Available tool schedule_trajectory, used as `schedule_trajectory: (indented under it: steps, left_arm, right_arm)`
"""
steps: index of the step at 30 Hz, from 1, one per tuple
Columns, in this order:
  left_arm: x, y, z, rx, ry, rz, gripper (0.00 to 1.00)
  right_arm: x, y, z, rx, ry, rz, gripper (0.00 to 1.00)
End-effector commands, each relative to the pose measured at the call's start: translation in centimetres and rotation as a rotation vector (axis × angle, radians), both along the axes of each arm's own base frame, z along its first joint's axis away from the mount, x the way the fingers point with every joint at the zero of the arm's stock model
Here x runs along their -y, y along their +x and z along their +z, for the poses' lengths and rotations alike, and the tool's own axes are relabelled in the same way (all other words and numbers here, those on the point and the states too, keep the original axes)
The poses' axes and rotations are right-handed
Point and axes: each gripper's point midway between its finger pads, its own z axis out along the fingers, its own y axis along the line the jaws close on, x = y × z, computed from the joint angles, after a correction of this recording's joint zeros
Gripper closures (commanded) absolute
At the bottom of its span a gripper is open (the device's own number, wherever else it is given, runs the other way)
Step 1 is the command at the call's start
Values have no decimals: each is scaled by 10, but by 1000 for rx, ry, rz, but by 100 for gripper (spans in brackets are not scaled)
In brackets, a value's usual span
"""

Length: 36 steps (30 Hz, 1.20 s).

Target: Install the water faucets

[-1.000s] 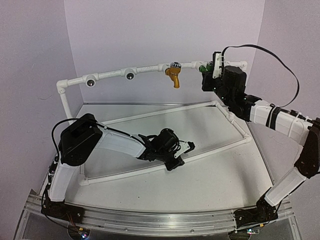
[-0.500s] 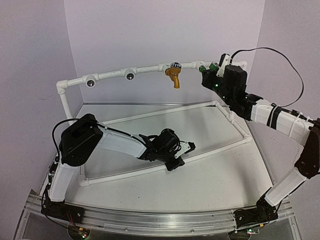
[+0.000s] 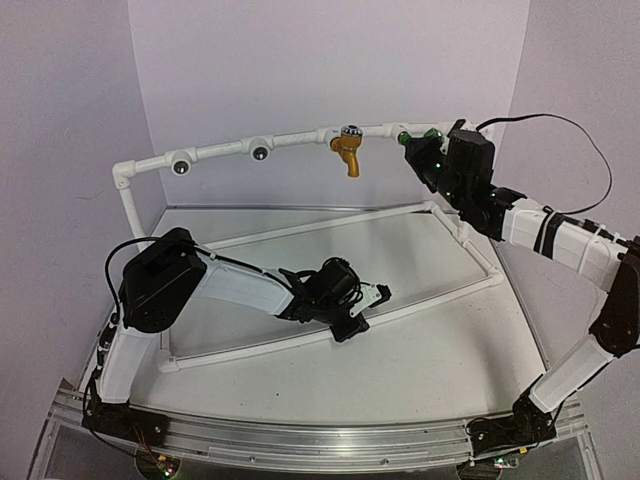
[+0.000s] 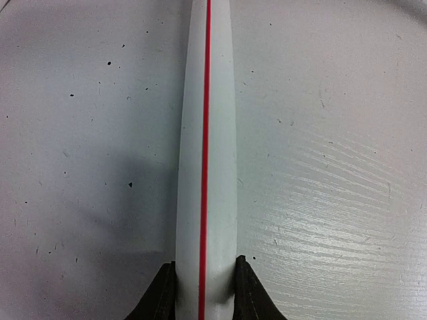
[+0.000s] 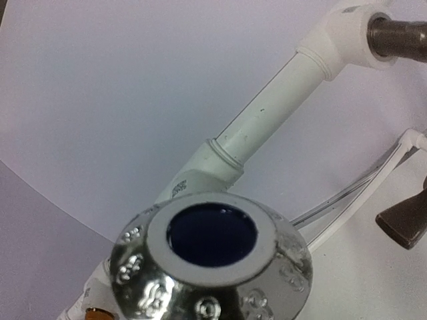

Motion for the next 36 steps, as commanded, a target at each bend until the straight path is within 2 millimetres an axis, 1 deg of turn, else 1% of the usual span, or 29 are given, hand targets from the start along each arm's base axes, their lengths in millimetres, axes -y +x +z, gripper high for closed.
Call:
schedule_trajectory:
  steps: [1,4,9,12,15,16,21,26,28,31,34,36]
  left_arm:
    - [-14,-100,-53,-229,181,-200,100]
    - [-13,-102,-52,-234,178,-206,100]
    - [-13,-103,-54,-236,183,-208,100]
    - [-13,-104,-54,-237,185,-211,100]
    - [-13,-104,-55,-241,185,-212,100]
    - [-12,-105,-55,-242,185,-213,100]
    - [-12,-106,-55,-242,187,-216,100]
    - [-12,-106,-56,-242,191,-213,100]
    - [-13,-105,-56,-241,193,-212,100]
    - [-13,-105,-57,-242,198,-211,100]
    - [-14,-105,-58,-243,204,-211,100]
    - [-14,-105,-58,-243,205,-211,100]
  right_arm:
    - [42,20,-11,-52,178,-161,100]
    - [43,20,-11,-54,265,-166,100]
    - [36,23,-10,-64,369,-137,100]
    - [26,23,-7,-54,394,-103,100]
    - [18,21,-10,-59,400,-99,100]
    - [14,22,-13,-65,407,-91,100]
    - [-10,20,-15,-83,461,-46,100]
    - [-13,11,-11,-88,501,-40,100]
    - [-14,7,-10,-86,504,-36,98]
    - [-20,0,-6,-81,492,-20,96]
    - [-28,-2,-6,-77,485,0,94]
    - [-32,-3,-3,-62,463,13,89]
